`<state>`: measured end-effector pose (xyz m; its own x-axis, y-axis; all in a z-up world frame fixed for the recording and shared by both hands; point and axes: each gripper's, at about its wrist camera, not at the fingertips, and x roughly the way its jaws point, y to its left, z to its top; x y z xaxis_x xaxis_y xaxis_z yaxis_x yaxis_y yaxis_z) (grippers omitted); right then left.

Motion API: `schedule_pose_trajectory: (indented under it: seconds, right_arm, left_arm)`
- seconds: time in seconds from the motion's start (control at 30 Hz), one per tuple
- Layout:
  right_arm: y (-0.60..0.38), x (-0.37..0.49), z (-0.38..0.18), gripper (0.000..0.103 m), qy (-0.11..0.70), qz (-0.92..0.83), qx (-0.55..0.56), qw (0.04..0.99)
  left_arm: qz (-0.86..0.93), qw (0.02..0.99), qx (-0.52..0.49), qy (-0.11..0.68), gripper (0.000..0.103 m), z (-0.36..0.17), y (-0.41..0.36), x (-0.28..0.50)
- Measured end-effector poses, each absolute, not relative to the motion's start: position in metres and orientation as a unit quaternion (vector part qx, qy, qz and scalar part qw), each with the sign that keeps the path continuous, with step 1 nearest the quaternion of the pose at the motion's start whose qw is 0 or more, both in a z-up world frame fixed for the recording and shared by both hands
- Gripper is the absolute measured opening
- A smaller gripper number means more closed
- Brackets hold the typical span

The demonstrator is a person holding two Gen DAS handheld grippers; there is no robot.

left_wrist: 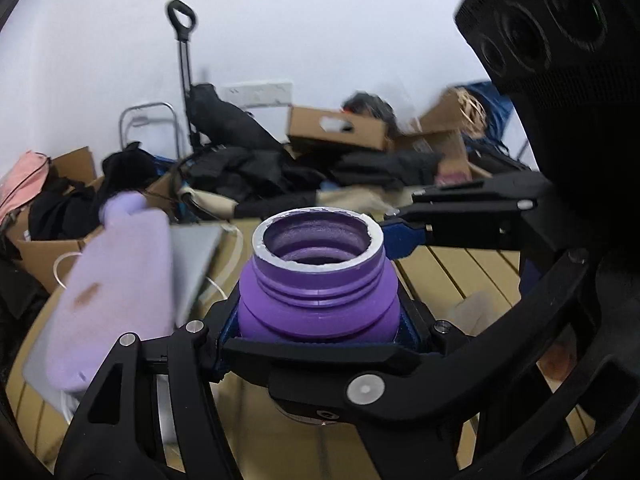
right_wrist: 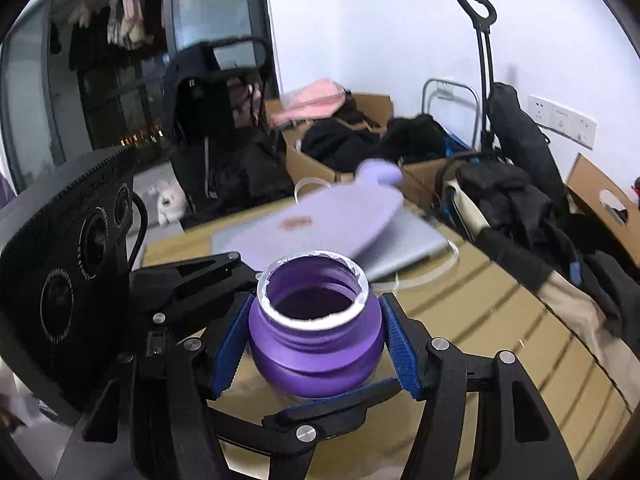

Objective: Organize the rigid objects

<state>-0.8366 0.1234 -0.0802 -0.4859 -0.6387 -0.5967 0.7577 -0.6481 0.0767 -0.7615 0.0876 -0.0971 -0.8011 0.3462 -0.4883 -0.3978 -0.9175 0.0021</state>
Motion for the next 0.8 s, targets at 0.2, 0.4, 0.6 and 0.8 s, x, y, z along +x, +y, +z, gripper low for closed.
schedule_pose_trajectory:
  seconds: [0.2, 0.4, 0.6, 0.8]
  right_arm:
    - [0.131, -0.820, -0.116, 0.067, 0.130, -0.854, 0.321, 0.387]
    - [0.123, -0.808, -0.128, 0.067, 0.151, -0.859, 0.318, 0.371]
    - [0.139, -0.792, -0.108, 0.068, 0.137, -0.866, 0.334, 0.347]
    - [0.221, -0.752, -0.077, 0.080, 0.047, -0.888, 0.353, 0.290]
  left_arm:
    - [0.911, 0.202, -0.357, 0.048, 0.083, -0.134, 0.093, -0.746]
    - [0.903, 0.170, -0.395, 0.011, 0.090, -0.140, 0.072, -0.734]
    - [0.906, 0.136, -0.400, 0.004, 0.090, -0.130, 0.056, -0.714]
    - [0.924, 0.079, -0.374, 0.019, 0.102, -0.118, 0.026, -0.685]
